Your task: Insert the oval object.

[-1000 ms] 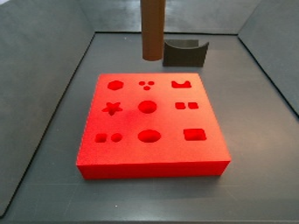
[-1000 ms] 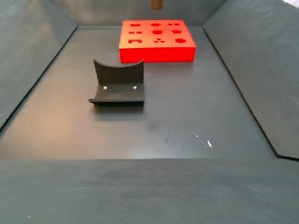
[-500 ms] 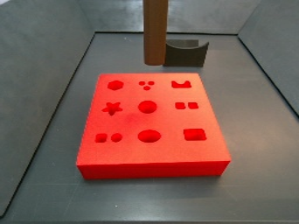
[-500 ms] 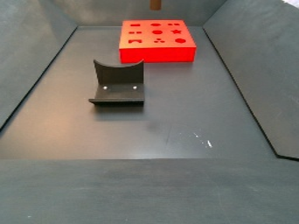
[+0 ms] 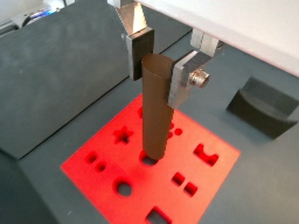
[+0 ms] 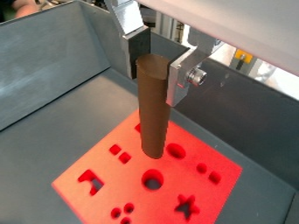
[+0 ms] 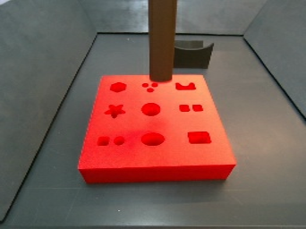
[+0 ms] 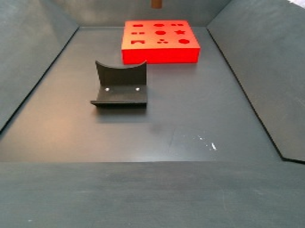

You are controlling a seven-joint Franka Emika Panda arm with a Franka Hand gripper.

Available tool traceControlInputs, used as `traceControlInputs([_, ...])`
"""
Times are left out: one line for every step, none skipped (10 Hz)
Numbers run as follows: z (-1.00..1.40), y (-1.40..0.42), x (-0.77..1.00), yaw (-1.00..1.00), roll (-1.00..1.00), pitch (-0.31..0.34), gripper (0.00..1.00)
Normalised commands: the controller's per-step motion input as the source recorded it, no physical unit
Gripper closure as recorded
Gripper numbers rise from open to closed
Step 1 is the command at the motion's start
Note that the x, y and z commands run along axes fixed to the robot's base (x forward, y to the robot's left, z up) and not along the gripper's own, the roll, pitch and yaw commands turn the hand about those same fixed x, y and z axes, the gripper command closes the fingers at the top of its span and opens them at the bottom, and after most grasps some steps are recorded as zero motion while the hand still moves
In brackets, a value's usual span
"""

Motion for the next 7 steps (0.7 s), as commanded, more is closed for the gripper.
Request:
traceControlInputs([-0.02, -0.73, 0.18, 0.01, 0.23, 0.01, 1.0])
traceControlInputs([-0.04, -0.69, 0.17, 0.03, 0.23, 0.011, 1.0])
traceControlInputs([-0.09, -0.63, 0.14, 0.02, 0.2, 0.0, 1.0])
traceControlInputs([-0.23, -0.47, 0.05, 0.03, 0.11, 0.0, 1.0])
traceControlInputs([-0.55, -0.39, 0.0, 0.01, 0.01, -0.016, 1.0])
traceControlInputs([-0.68, -0.29, -0.03, 0.02, 0.0, -0.029, 1.0])
traceControlInputs([-0.55, -0.09, -0.08, 0.0, 0.0, 0.0, 1.0])
